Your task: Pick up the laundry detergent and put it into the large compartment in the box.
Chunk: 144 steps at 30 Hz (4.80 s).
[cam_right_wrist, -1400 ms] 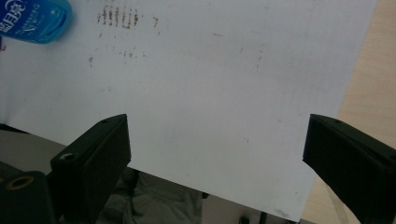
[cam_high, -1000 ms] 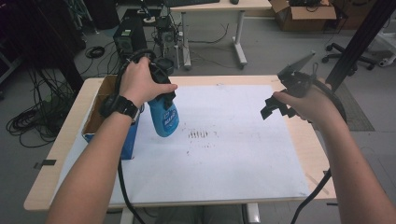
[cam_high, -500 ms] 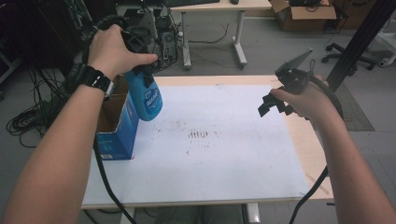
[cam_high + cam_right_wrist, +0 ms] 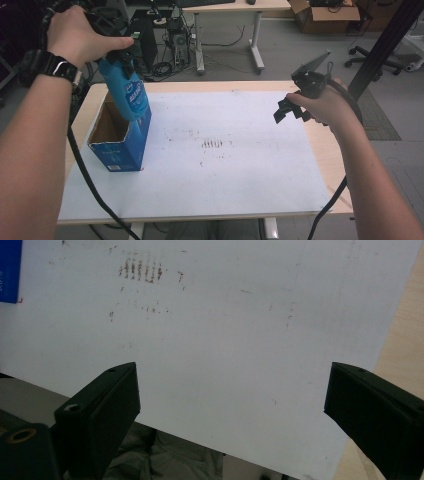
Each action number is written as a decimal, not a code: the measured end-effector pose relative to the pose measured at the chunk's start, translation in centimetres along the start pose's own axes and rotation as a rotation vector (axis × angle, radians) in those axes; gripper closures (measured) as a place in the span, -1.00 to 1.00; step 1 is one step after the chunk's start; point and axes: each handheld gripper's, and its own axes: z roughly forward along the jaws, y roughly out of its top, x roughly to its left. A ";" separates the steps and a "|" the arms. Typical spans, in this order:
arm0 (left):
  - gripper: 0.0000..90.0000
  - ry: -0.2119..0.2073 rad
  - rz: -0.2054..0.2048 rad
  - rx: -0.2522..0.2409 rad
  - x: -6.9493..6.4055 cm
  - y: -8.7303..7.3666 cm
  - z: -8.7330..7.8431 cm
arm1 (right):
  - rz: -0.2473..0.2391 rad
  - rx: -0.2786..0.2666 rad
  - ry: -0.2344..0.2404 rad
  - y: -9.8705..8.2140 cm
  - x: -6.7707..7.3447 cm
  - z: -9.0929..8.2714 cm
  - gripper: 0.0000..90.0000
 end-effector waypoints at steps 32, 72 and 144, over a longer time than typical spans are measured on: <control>-0.17 0.040 -0.153 0.076 4.5 -1.9 6.1 | 0.005 0.006 -0.015 -0.3 -0.1 -0.1 -0.83; -0.17 0.020 -0.149 0.216 5.1 -2.6 16.7 | 0.009 0.035 -0.021 -0.2 -0.5 1.5 -0.83; -0.41 0.035 -0.120 0.134 3.4 -2.6 13.4 | 0.011 0.027 -0.015 -1.1 -0.6 1.0 -0.83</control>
